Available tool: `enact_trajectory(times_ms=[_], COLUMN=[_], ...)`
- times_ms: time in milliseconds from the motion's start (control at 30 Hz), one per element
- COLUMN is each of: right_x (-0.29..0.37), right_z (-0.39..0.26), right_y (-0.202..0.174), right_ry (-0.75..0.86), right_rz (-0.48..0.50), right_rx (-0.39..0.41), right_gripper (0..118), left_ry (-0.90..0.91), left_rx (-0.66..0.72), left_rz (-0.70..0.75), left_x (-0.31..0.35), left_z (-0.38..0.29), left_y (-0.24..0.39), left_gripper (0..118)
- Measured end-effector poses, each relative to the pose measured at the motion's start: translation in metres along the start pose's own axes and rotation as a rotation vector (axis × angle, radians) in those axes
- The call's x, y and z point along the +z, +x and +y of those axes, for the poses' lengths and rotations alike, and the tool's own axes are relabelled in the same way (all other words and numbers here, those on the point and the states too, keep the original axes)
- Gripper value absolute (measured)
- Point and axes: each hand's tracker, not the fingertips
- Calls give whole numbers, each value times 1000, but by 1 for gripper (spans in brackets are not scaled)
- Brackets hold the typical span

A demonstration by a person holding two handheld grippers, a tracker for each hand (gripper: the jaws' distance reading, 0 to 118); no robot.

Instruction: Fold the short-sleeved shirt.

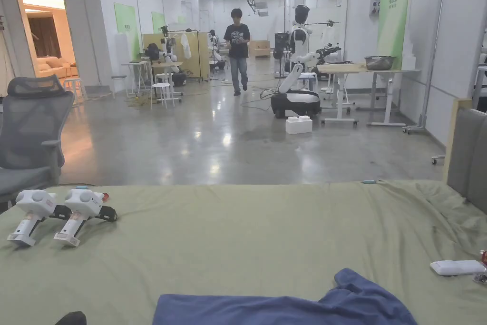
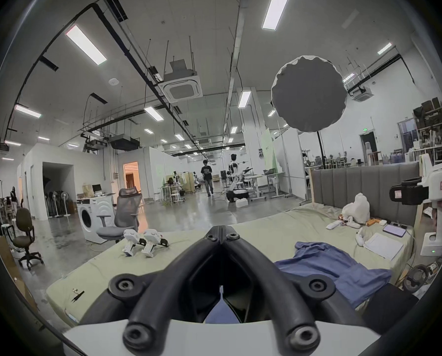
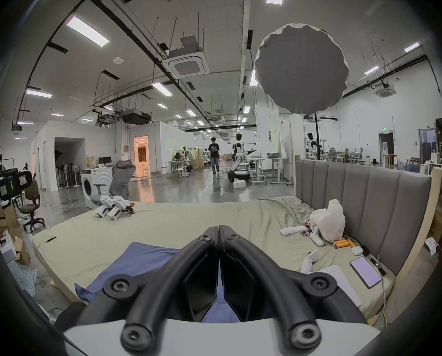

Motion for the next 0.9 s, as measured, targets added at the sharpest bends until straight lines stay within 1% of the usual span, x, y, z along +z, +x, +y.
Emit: enact_trajectory(times_ms=[133, 233, 300, 367, 400, 433, 500, 533, 567, 700, 900], right_x=[-1, -4, -7, -9, -9, -9, -10, -10, -11, -13, -14], right_z=[-3, -12, -19, -26, -30, -33, -40, -43, -46, -56, -64], right_y=[1, 2, 5, 7, 8, 9, 11, 12, 12, 13, 16], right_ry=[-7, -45, -94, -129, -139, -155, -187, -207, -221, -261, -296], right_rz=[-2, 5, 11, 17, 15, 17, 25, 24, 22, 17, 7], right_rx=[-3, -12, -35, -45, -49, -60, -87, -95, -97, -96, -103], right_gripper=[0, 0, 0, 0, 0, 0, 0, 0, 0, 0, 0], left_ry=[-31, -126, -196, -315, -381, -431, -544, -600, -647, -739, -805], left_rx=[39, 94, 134, 214, 243, 284, 316, 330, 327, 351, 395], left_rz=[0, -11, -17, -39, -41, -31, -37, -41, -42, -17, -107], left_x=[-5, -14, -20, -30, -34, -38, -47, -51, -54, -63, -75], left_z=[-6, -20, -44, -78, -94, -115, -153, -172, -187, -237, -268], left_y=[-8, -18, -27, -41, -46, -54, -66, -71, -74, -83, -85], left_gripper=[0, 0, 0, 1, 5, 13, 48, 63, 71, 73, 73])
